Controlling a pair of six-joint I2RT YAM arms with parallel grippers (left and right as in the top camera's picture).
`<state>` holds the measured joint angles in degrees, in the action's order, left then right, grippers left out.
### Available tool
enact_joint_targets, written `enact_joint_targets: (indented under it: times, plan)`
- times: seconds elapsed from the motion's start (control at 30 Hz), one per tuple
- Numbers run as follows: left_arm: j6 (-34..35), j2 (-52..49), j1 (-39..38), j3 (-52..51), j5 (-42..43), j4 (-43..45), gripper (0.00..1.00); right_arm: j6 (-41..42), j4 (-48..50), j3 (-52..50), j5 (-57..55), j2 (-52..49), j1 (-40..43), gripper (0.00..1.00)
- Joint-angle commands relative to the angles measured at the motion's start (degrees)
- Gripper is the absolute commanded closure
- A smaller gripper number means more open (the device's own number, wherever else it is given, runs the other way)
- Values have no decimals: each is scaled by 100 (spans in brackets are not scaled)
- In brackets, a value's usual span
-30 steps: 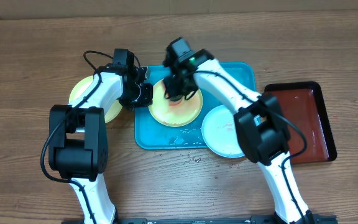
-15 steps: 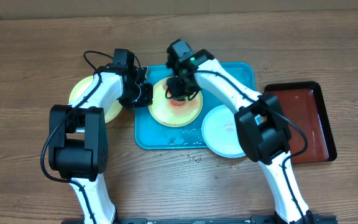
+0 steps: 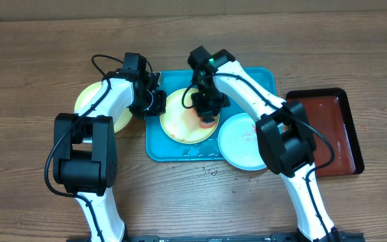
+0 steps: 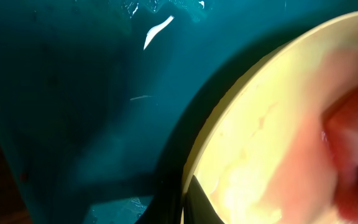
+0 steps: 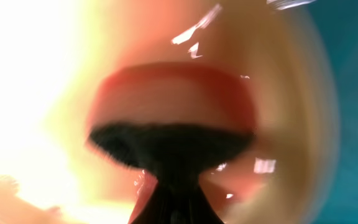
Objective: Clean dirty plates on tray and stack at the side
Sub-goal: 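Scrub the yellow plate with the sponge while left gripper holds it, then raise the sponge with the right gripper away from the plate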
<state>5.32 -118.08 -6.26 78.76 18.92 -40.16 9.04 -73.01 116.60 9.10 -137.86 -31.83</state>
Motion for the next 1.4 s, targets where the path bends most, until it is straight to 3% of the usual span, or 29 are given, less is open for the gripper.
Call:
enact_joint_targets:
  times: [0.0, 0.3, 0.63, 0.87, 1.03, 1.2, 1.37]
  plan:
    - [-105, -127, 26, -136, -234, -39, 96, 177, 210, -66, 1235, -70, -385, 96]
    - [-105, -127, 26, -136, -234, -37, 96, 1823, 1502, -74, 706, -70, -409, 96]
    - [-105, -127, 26, -136, -236, -48, 96, 2723, 1711, -74, -483, -70, 133, 96]
    - [-105, -127, 26, -136, -234, -52, 96, 2616, 704, -74, -479, -70, 531, 96]
    - [-105, -127, 26, -136, -234, -50, 96, 1790, 168, -74, 260, -70, 581, 96]
    - [-105, -127, 26, -136, -234, -48, 96, 1145, 0, -74, 1333, -70, 461, 96]
    - [-105, -127, 26, -136, -234, -57, 96, 1152, 319, -74, 1460, -70, 85, 96]
